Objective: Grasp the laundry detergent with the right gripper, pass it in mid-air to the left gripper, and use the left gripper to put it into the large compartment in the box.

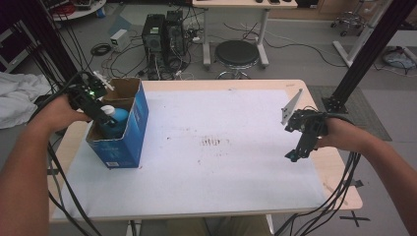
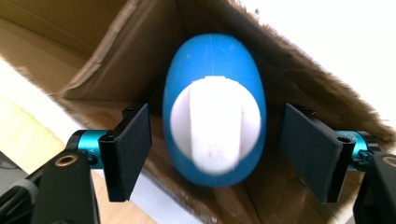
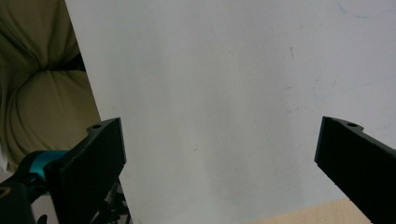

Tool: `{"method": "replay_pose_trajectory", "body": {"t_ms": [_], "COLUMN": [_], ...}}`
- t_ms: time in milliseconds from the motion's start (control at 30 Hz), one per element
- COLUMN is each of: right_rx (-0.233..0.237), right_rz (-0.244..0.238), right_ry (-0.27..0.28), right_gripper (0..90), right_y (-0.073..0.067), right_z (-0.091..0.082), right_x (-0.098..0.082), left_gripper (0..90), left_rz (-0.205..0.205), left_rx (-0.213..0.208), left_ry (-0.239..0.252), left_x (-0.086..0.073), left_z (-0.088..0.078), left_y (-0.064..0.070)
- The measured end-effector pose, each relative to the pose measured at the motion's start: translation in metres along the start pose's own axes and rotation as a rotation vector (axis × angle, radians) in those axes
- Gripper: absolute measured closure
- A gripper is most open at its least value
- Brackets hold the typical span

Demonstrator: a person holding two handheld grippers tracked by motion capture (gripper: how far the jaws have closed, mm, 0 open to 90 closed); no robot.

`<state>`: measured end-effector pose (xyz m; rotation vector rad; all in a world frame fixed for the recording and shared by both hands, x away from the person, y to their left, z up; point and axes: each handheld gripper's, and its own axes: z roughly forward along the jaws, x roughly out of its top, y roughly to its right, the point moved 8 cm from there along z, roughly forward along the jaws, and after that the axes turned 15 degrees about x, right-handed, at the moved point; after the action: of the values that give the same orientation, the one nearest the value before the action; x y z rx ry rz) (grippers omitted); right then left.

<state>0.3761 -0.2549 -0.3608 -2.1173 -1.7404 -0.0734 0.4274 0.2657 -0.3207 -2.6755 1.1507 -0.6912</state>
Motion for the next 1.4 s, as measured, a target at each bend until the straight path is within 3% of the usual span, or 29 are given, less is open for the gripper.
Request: {"method": "replay_pose_trajectory", "body": {"t_ms": [267, 567, 700, 833, 1033, 1200, 1400], "right_rx": [-0.007, -0.016, -0.022, -0.028, -0.032, -0.035, -0.041], "right_rz": [-0.004, -0.006, -0.008, -0.012, -0.007, -0.002, -0.004], "right_ry": [0.009, 0.020, 0.030, 0.032, 0.038, 0.042, 0.051], "right_gripper": [0.9, 1.0, 1.0, 0.9, 0.9, 1.0, 1.0], "right_y": [-0.004, -0.009, -0.012, -0.014, -0.016, -0.019, -0.023], "right_z": [-0.003, -0.006, -0.008, -0.009, -0.011, -0.011, -0.013], "right_x": [0.001, 0.001, 0.002, 0.002, 0.002, 0.003, 0.005], "left_gripper": [25.8, 25.8, 25.8, 25.8, 25.8, 25.8, 25.8], "left_rz": [-0.018, 0.017, 0.002, 0.033, 0.087, 0.167, 0.251], "left_rx": [0.024, 0.023, -0.024, -0.024, -0.067, -0.112, -0.148], "left_ry": [0.047, 0.099, 0.150, 0.162, 0.175, 0.214, 0.199], "left_x": [0.006, 0.023, 0.032, 0.038, 0.045, 0.050, 0.057], "left_z": [-0.029, -0.063, -0.075, -0.085, -0.091, -0.091, -0.082], "left_y": [-0.005, 0.012, 0.026, 0.038, 0.060, 0.082, 0.110]}}
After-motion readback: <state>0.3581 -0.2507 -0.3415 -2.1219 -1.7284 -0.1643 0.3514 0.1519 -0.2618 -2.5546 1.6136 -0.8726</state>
